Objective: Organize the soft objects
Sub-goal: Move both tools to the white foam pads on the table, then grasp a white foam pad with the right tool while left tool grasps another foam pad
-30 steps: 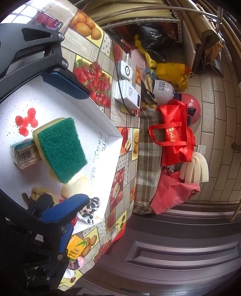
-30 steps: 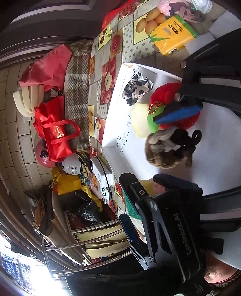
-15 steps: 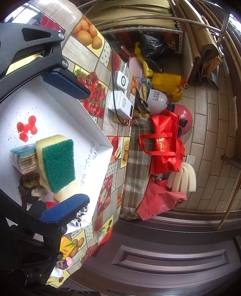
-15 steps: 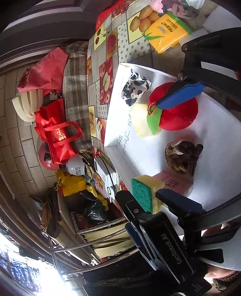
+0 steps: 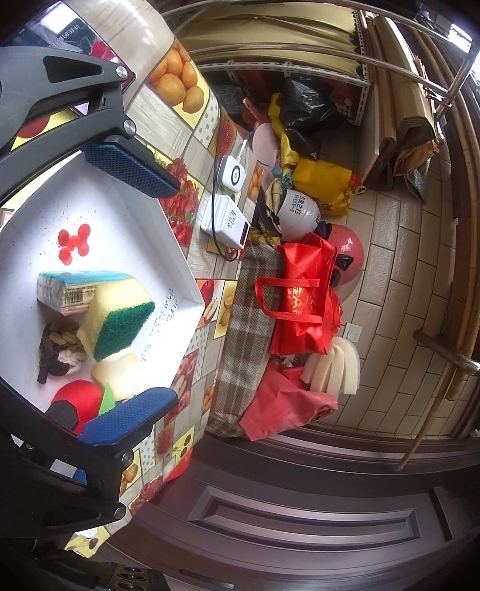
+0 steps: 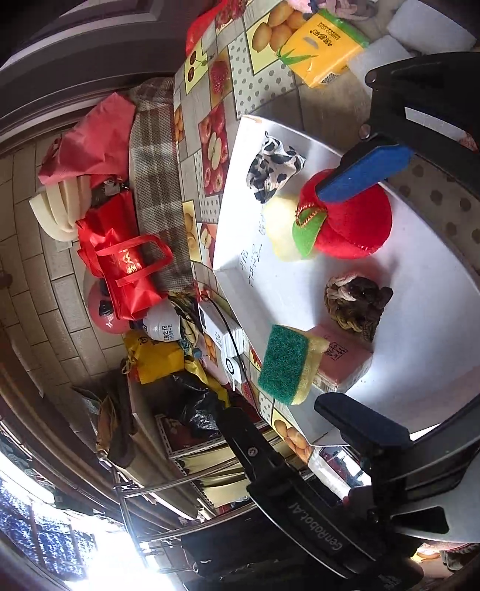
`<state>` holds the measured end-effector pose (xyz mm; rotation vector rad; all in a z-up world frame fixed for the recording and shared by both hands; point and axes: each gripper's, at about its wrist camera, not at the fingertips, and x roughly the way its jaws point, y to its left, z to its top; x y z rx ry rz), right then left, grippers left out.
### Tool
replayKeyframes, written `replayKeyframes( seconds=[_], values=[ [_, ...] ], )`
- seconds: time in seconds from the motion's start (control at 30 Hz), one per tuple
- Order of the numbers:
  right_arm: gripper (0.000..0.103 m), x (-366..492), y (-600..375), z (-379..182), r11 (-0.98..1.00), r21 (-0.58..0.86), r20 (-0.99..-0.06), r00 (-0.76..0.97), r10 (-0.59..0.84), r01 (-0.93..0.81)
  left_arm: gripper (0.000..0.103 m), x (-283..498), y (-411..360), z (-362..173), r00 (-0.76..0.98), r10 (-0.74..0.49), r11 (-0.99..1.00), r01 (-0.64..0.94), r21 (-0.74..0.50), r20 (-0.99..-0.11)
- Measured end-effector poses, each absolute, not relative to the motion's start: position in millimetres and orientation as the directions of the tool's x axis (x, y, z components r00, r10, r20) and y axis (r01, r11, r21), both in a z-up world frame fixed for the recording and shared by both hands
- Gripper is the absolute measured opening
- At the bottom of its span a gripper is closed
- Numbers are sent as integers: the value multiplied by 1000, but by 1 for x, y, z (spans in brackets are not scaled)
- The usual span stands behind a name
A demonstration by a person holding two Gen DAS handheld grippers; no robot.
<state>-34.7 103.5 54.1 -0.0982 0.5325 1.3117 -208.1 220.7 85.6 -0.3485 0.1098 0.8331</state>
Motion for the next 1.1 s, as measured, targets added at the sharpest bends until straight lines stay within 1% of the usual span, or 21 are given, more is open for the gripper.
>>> replayKeyframes(
  seconds=[0.17,0.27,0.33,0.4,0.47,0.53,0.6,0.67,0.7,0.73,0.8,0.83,0.87,0.9,1.03,1.1],
  values=[
    [103,-29,70,64,342,118,-383,275,882,-932,103,-188,203,83,745,609,706,-666,-243,-271],
    [103,-18,40,77,441,92,-335,389,858,-893,103,-178,189,83,784,553,757,-614,-223,-282],
    [103,-5,13,84,510,95,-287,467,836,-855,103,-169,180,84,798,524,785,-588,-195,-297],
    [103,13,-13,89,563,107,-271,521,810,-820,103,-159,170,83,820,470,821,-542,-179,-326],
    [103,35,-33,89,571,113,-312,517,797,-813,103,-148,160,79,856,373,869,-458,-190,-358],
    [103,56,-48,83,537,127,-391,456,800,-834,103,-138,147,76,880,290,905,-379,-191,-375],
    [103,69,-58,70,486,138,-481,370,795,-863,103,-125,127,75,888,238,938,-316,-146,-393],
    [102,74,-59,54,444,129,-567,302,766,-886,103,-108,107,72,881,192,964,-252,-85,-431],
    [99,76,-58,49,422,140,-608,259,751,-895,103,-98,98,70,869,178,972,-228,-55,-461],
    [92,78,-58,48,402,163,-617,225,754,-901,103,-89,91,68,862,168,977,-210,-36,-478],
    [91,78,-52,45,370,155,-636,194,747,-916,103,-75,82,66,855,156,981,-192,-22,-495],
    [88,77,-48,43,363,132,-652,195,732,-922,103,-69,79,65,848,158,981,-193,-18,-505],
    [81,75,-41,40,346,118,-671,182,719,-931,103,-64,78,64,842,159,981,-195,-16,-516],
    [79,75,-38,35,324,116,-690,159,706,-939,103,-61,79,63,837,162,980,-200,-17,-523],
    [79,70,-17,22,285,40,-749,160,643,-958,103,-56,87,61,833,143,977,-204,-57,-534],
    [67,67,-13,16,286,-21,-772,197,605,-958,103,-53,91,60,826,136,976,-207,-69,-547]
  ],
)
